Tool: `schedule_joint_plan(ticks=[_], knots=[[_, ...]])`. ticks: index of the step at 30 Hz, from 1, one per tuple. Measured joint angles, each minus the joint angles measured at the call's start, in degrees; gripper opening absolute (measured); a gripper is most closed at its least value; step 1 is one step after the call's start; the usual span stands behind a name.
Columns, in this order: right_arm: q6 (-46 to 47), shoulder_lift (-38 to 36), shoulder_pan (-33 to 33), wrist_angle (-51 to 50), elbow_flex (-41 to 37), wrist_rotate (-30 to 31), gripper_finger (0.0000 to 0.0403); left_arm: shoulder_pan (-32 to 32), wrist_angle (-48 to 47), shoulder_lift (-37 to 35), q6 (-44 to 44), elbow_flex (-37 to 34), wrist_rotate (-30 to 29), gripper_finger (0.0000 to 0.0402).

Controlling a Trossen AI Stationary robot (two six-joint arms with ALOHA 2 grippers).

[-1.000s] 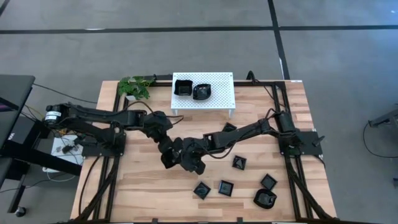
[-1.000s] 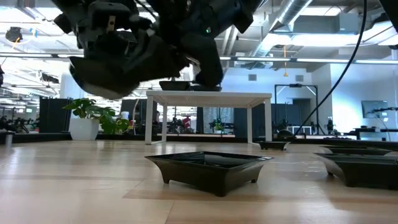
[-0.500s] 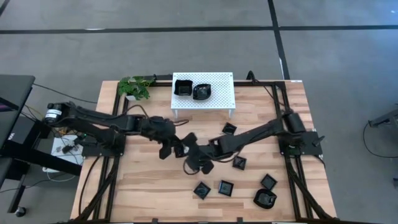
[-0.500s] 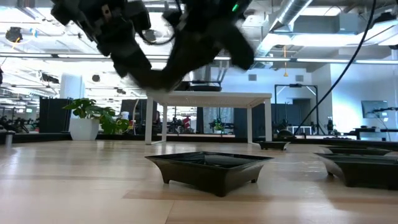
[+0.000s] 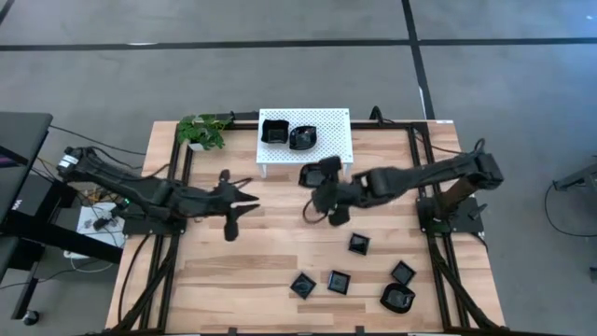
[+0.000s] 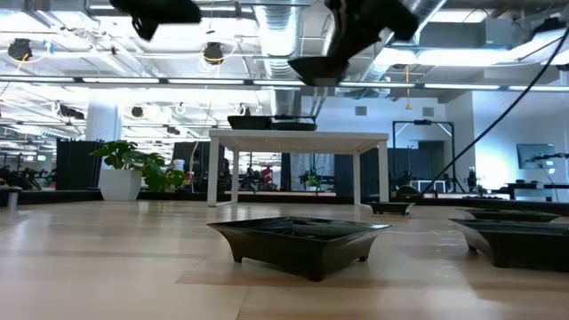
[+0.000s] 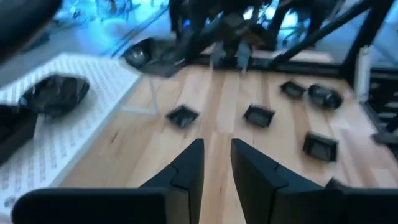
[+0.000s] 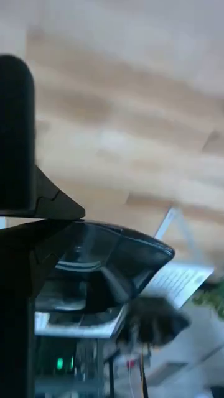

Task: Pick & Place Mini shaped plates
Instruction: Stack the black leaf-shaped plate on top of the black leaf-shaped plates on the shelf

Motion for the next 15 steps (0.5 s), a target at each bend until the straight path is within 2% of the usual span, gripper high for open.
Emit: schedule_joint_plan(ticks=[4, 9, 13, 15], knots=[[-8.55, -1.29, -6.86, 9.15, -2.9, -1.0, 0.0001, -2.07, -0.11, -1.68, 3.47, -0.01, -0.12, 0.0081], [-9.69, 0.55, -15.28, 20.33, -2.79, -5.79, 0.0, -1.98, -0.17, -0.79, 3.58, -0.03, -0.35, 0.0081], [-11.52, 3.2, -19.2, 20.35, -2.86, -13.32, 0.0, -1.09, -0.01, -0.1, 3.58, -0.04, -0.39, 0.0081], [-13.25, 4.0, -19.8, 19.41, -2.88, -15.0, 0.0, -0.71, -0.17, -0.07, 3.56, -0.04, -0.37, 0.0081]])
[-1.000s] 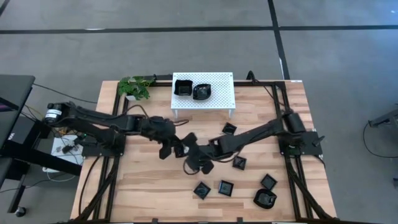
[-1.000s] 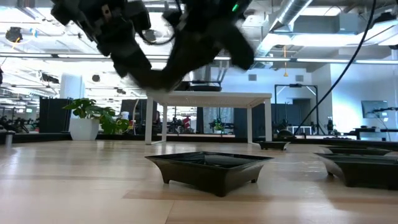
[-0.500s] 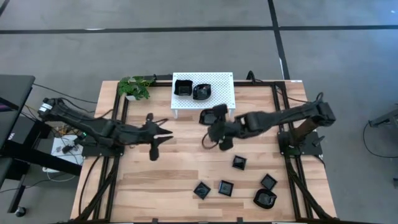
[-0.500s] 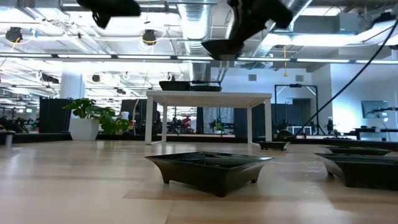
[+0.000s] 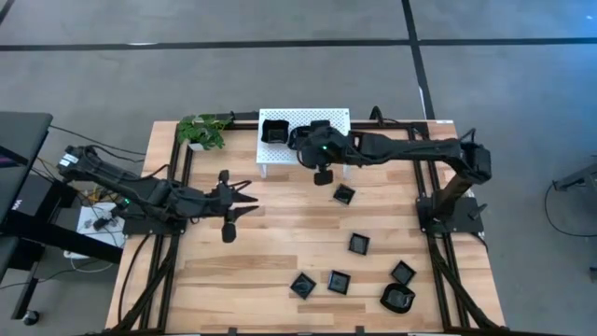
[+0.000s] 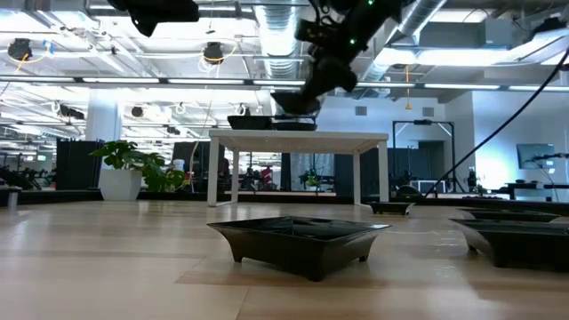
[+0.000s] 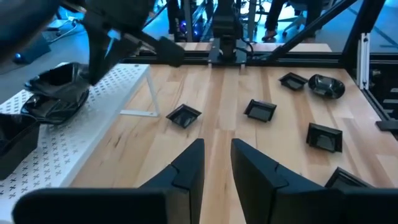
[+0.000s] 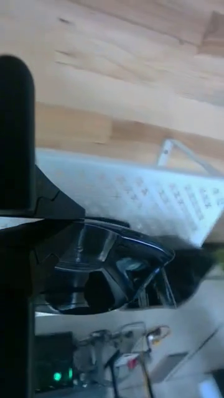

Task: Pick & Place Mini shaped plates
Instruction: Stack the black leaf-shaped plate on top of the black leaf-shaped plates on the shelf

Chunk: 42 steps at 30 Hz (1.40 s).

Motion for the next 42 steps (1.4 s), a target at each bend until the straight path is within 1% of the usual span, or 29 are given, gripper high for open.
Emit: schedule_joint_plan(ticks=[5, 7, 9, 11, 16, 21, 27, 31, 37, 42], knots=[[-3.27, 2.04, -0.19, 2.27, 0.08, -0.25, 0.0, 0.04, -0.12, -0.02, -0.06, -0.04, 0.01, 0.0081], [-4.43, 2.15, -0.49, 1.38, 0.02, -0.22, 0.0, 0.03, 0.21, -0.04, -0.15, -0.74, -0.01, 0.0081], [-5.98, 2.98, -0.88, 2.67, 0.15, 0.08, 0.0, 0.06, 0.22, -0.07, -0.2, -1.65, 0.01, 0.0081], [-6.58, 3.12, -1.39, 1.52, -0.09, 1.22, 0.0, 0.06, 0.46, 0.0, -0.22, -2.17, -0.01, 0.0082], [-8.41, 3.01, -2.49, 1.99, 0.06, 1.71, 0.0, 0.06, 2.49, -0.07, -0.22, -2.67, 0.01, 0.0081], [-13.82, 3.01, -2.9, 1.84, 0.04, 1.75, 0.0, 0.06, 3.76, -0.15, -0.24, -2.64, 0.01, 0.0082], [-14.06, 3.01, -2.86, 1.75, 0.04, 2.0, 0.0004, 0.06, 4.02, -0.15, -0.24, -2.64, 0.01, 0.0081], [-14.32, 3.01, -3.16, 0.71, 0.04, 2.3, 0.0022, 0.06, 4.02, -0.15, -0.24, -2.64, 0.01, 0.0081], [-13.86, 3.01, -3.32, 0.84, 0.04, 2.32, 0.0066, 0.06, 4.02, -0.15, -0.24, -2.64, 0.01, 0.0081], [-13.84, 3.0, -2.41, 0.87, 0.04, 2.48, 0.0094, 0.06, 4.02, -0.15, -0.24, -2.64, 0.01, 0.0081]])
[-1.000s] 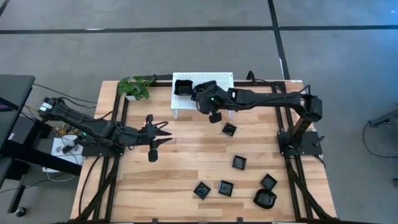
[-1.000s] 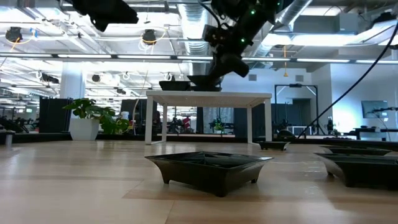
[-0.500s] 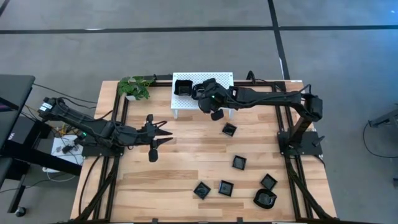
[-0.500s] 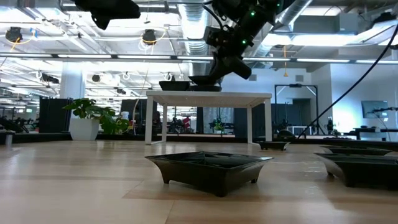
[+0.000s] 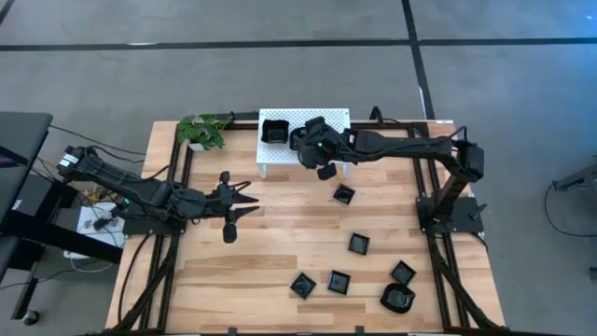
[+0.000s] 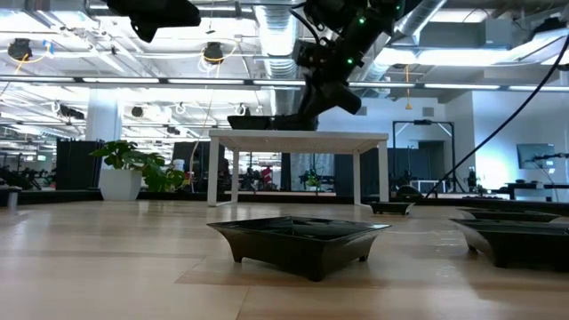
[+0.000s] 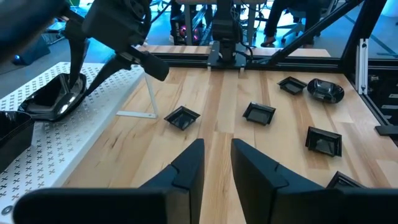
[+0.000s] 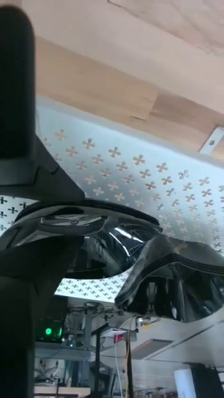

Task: Pick & Place Mini shaped plates
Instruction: Stack the black leaf-shaped plate on top of the black leaf-shaped plates on the shelf

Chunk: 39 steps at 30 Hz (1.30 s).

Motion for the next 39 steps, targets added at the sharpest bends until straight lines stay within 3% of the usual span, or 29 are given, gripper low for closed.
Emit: schedule_joint_plan(ticks=[4, 10, 16, 21, 27, 33, 39], knots=[[1.45, -0.45, 2.37, -0.43, 0.85, 0.5, 0.0112, 0.0, 0.0, 0.0, 0.0, 0.0, 0.0, 0.0081], [4.56, -1.95, 8.43, -6.56, 4.29, 7.11, 0.0136, 0.0, 0.04, 0.0, 0.0, 0.02, 0.02, 0.0081], [11.26, -6.22, 13.73, -9.86, 5.14, 9.06, 0.014, -0.01, 0.61, 0.04, 0.0, 0.07, 0.02, 0.0081], [21.05, -7.47, 8.27, -10.75, 3.61, 10.21, 0.0104, -0.02, 1.41, 0.04, 0.01, 0.09, 0.02, 0.0081], [23.84, -5.84, -0.5, -9.01, -0.61, 9.11, 0.0012, -0.01, 2.05, 0.04, 0.02, 0.11, 0.02, 0.0081], [22.3, -3.87, -3.01, -2.53, -0.87, 2.94, 0.0009, 0.0, 2.37, 0.04, 0.63, 0.11, 0.04, 0.0081], [21.91, -3.89, -2.03, -1.84, -0.98, 0.56, 0.0005, -0.01, 2.61, 0.04, 0.63, 0.11, 0.04, 0.0081]])
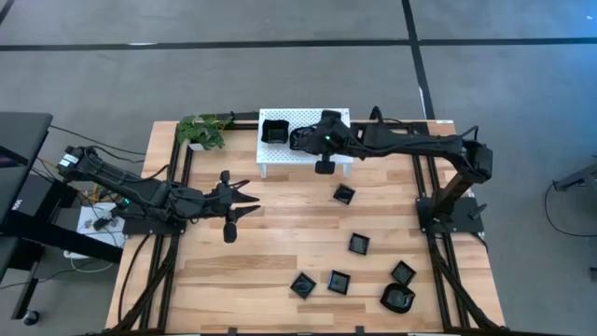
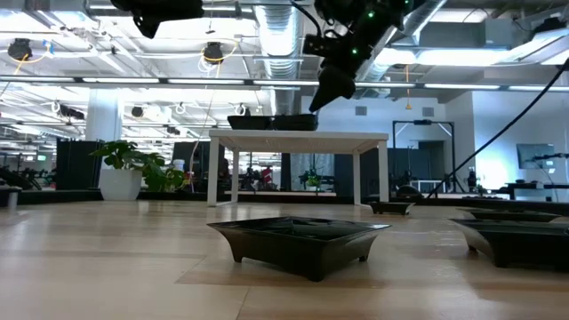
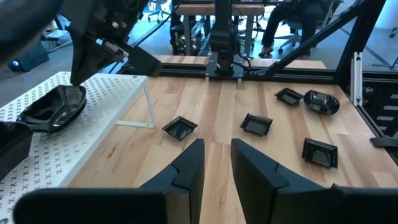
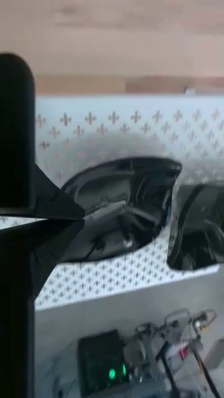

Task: Pick & Place Mini shaped plates
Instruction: Stack the black leaf-shaped plate on top of the black leaf-shaped plates on the shelf

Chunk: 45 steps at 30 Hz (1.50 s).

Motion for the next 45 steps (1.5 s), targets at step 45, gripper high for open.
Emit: schedule_joint_plan(ticks=[45], knots=[[29.83, -24.71, 36.98, -8.16, -20.3, 9.91, 0.0, 0.01, 0.53, 1.84, -3.67, -1.07, 0.73, 0.0081]])
